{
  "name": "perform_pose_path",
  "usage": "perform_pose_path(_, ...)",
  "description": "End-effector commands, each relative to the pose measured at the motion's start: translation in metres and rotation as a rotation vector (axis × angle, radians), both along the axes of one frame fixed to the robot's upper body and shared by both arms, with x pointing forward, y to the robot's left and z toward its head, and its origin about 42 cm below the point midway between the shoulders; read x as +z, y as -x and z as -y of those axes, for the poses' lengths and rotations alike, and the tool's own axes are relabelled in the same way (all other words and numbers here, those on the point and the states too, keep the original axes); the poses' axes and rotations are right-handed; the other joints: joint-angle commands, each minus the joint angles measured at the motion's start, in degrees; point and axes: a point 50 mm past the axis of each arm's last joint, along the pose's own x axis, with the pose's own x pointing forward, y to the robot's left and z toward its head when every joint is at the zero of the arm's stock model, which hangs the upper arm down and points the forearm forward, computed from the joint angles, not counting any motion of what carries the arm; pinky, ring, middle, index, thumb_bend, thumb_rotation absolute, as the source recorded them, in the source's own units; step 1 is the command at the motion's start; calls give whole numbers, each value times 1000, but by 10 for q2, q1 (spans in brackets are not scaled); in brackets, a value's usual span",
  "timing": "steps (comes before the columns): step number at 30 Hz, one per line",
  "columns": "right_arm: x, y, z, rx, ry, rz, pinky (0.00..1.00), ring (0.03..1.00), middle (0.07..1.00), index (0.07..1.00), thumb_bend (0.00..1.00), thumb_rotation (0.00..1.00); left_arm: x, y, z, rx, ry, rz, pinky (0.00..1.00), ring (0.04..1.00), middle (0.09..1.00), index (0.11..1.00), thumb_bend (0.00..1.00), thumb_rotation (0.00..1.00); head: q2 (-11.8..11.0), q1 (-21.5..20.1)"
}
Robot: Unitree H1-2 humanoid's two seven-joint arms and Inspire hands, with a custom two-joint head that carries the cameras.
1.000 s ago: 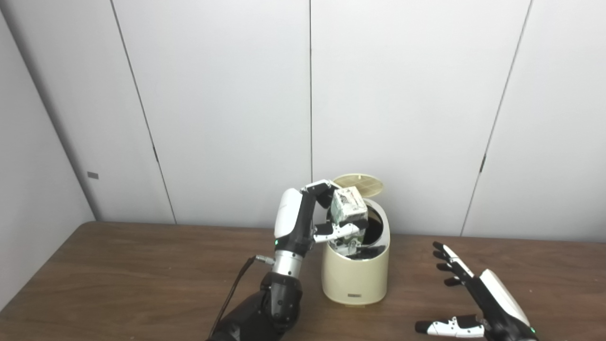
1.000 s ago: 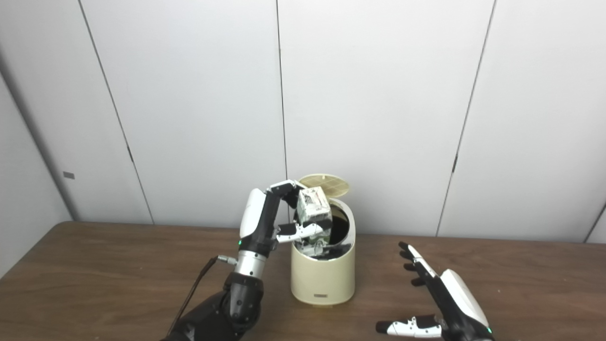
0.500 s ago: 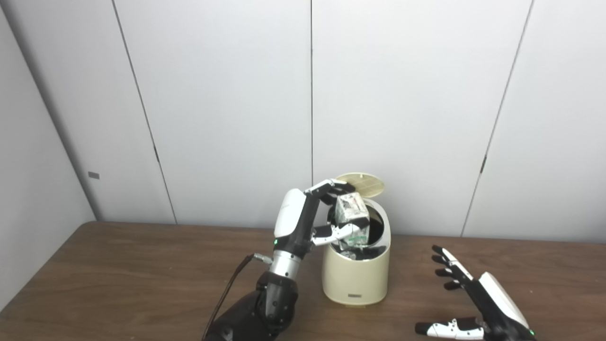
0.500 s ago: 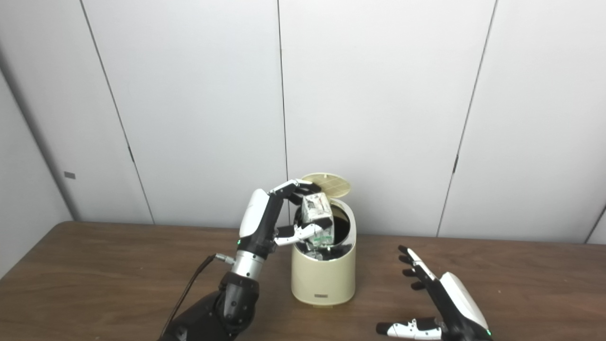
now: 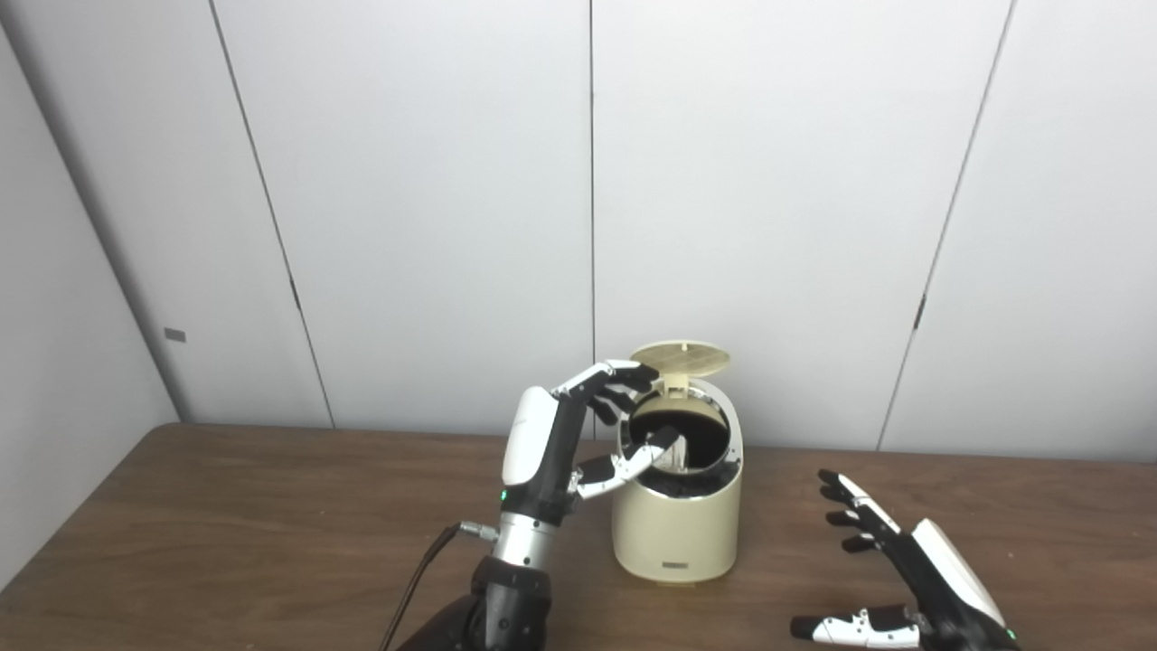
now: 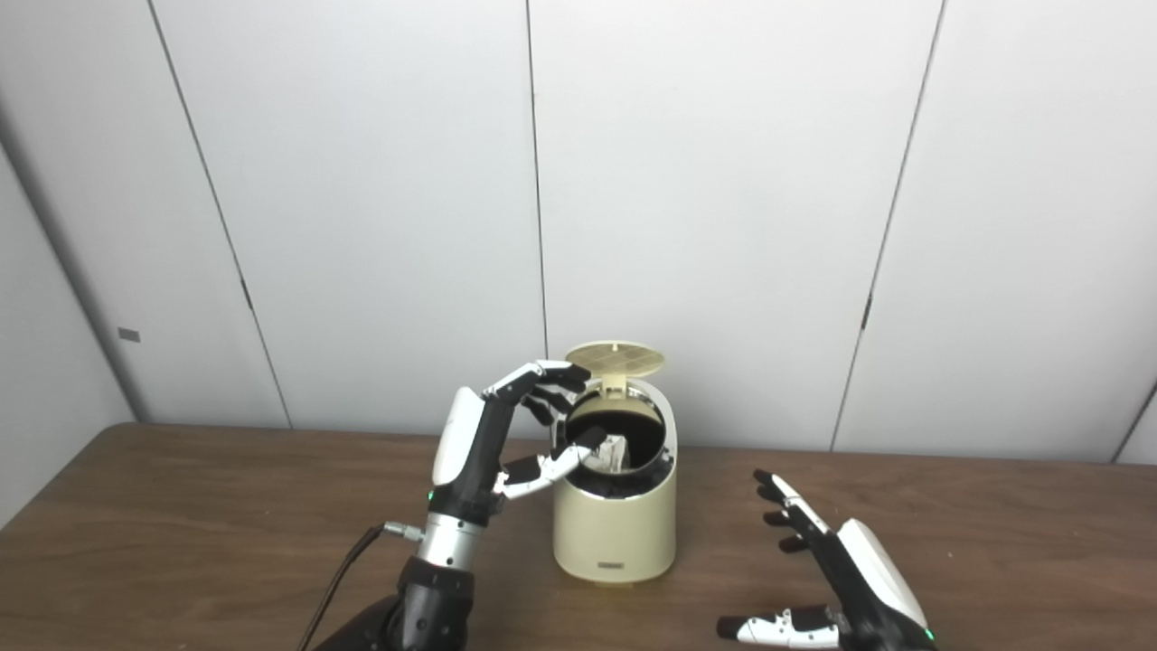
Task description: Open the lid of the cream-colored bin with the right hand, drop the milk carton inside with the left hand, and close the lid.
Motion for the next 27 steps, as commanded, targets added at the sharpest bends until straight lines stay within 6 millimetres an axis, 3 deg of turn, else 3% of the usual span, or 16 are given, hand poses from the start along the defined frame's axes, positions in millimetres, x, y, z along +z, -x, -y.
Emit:
perform_pose_path(1,22,-6,-1,13,-19,97,729,830,906,930,743,240,29,-4,-4,-8,44,92,401,510,605,664,543,186,0,1)
perform_pose_path(10,20,-6,0,7,-11,85,723,834,911,931,742,246,34,5,-24,-16,170,47,413,498,575,619,534,94,-2,5)
perform_pose_path(16,21,-6,0,10,-10,85,735,835,910,930,739,226,35,10,-47,-45,246,-11,494,617,692,698,547,161,-1,8)
perform_pose_path(23,23,-9,3,29,-13,102,739,822,906,932,742,228,24,23,-74,-111,317,-93,583,721,802,862,700,425,-1,13)
perform_pose_path(27,25,-14,4,27,-4,124,696,802,893,930,751,286,21,33,-88,-127,289,-163,575,715,800,894,700,422,-1,16)
